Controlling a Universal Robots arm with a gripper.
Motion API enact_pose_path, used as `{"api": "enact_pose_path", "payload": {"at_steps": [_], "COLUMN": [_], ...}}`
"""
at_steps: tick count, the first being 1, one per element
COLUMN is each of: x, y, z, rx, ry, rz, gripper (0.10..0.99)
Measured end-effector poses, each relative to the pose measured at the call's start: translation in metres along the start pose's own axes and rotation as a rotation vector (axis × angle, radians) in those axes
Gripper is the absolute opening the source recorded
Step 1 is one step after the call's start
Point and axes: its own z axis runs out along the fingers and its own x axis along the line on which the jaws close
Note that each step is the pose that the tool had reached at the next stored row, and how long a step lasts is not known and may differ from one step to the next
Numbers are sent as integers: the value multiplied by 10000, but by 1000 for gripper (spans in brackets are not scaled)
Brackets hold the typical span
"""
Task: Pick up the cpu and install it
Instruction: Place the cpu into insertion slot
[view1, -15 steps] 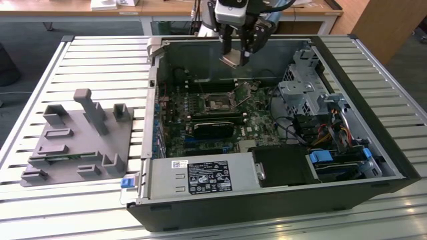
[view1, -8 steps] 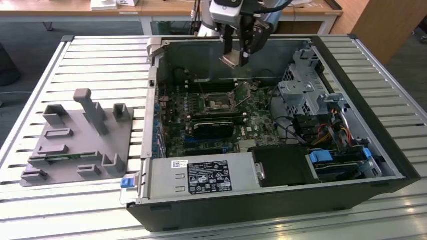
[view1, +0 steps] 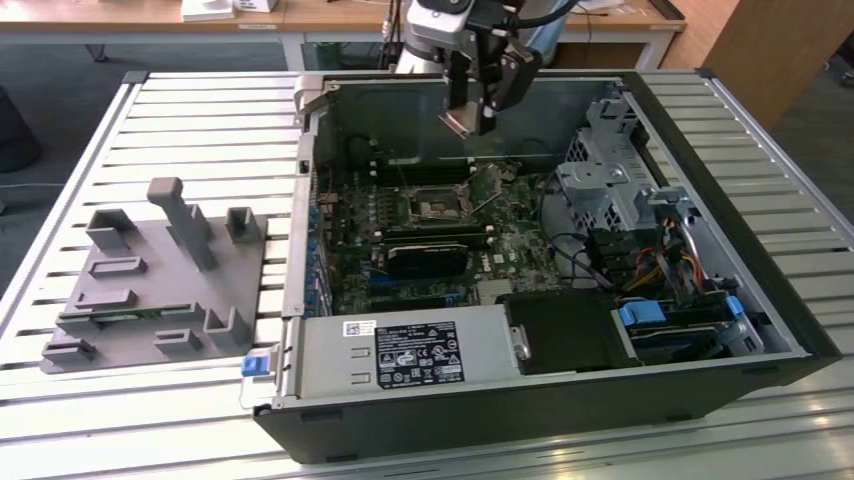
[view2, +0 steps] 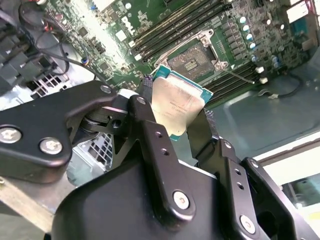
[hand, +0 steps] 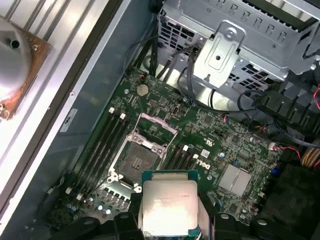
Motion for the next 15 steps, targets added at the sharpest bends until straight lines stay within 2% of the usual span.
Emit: {"api": "enact_pose_path", "payload": {"at_steps": [15], "x": [6], "y": [2], "z": [23], "rx": [43], "ry": [-88], "rz": [2056], "gripper": [525]}}
